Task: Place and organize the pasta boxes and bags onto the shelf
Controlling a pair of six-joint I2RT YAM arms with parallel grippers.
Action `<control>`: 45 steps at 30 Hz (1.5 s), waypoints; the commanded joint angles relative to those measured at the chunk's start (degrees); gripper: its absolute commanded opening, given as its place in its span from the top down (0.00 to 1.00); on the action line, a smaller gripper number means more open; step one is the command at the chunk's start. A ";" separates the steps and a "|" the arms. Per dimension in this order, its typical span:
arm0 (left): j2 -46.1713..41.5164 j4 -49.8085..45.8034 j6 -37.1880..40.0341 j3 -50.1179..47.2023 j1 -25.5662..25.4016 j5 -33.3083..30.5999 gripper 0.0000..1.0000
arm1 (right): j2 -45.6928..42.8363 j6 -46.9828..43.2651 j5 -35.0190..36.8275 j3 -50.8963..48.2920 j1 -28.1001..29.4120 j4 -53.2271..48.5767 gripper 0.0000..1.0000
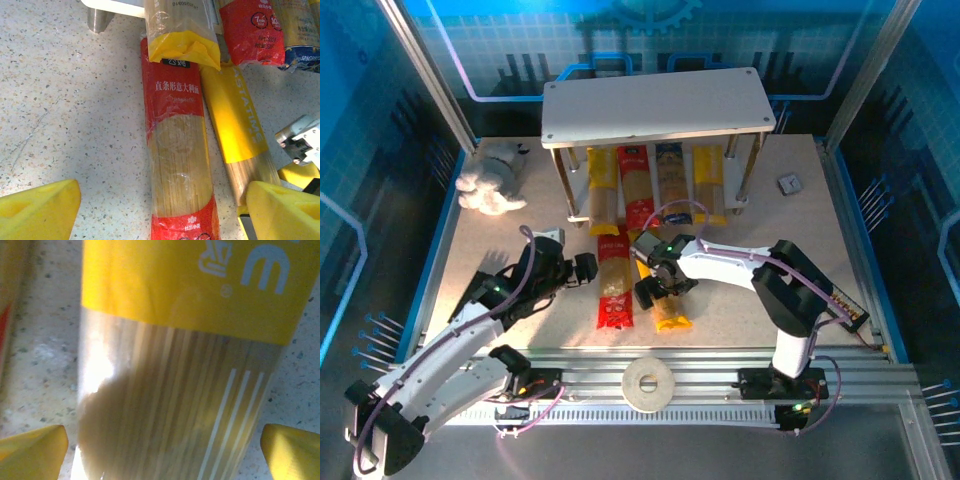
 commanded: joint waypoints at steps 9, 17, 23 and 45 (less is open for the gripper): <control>-0.40 -0.75 1.10 -0.35 0.89 -0.28 0.12 | 5.16 -0.86 -4.02 3.04 -0.53 -0.11 0.07; 0.84 -0.42 1.80 0.70 1.20 0.16 0.12 | 3.80 -1.36 -6.83 0.25 -0.47 0.85 0.51; 2.20 0.99 1.96 1.19 1.33 1.02 0.13 | -2.63 -1.36 -8.43 -3.81 -0.15 -0.49 0.81; 4.86 -1.95 5.87 10.59 1.59 1.75 0.14 | -39.32 -5.78 7.61 14.78 2.74 -26.10 0.96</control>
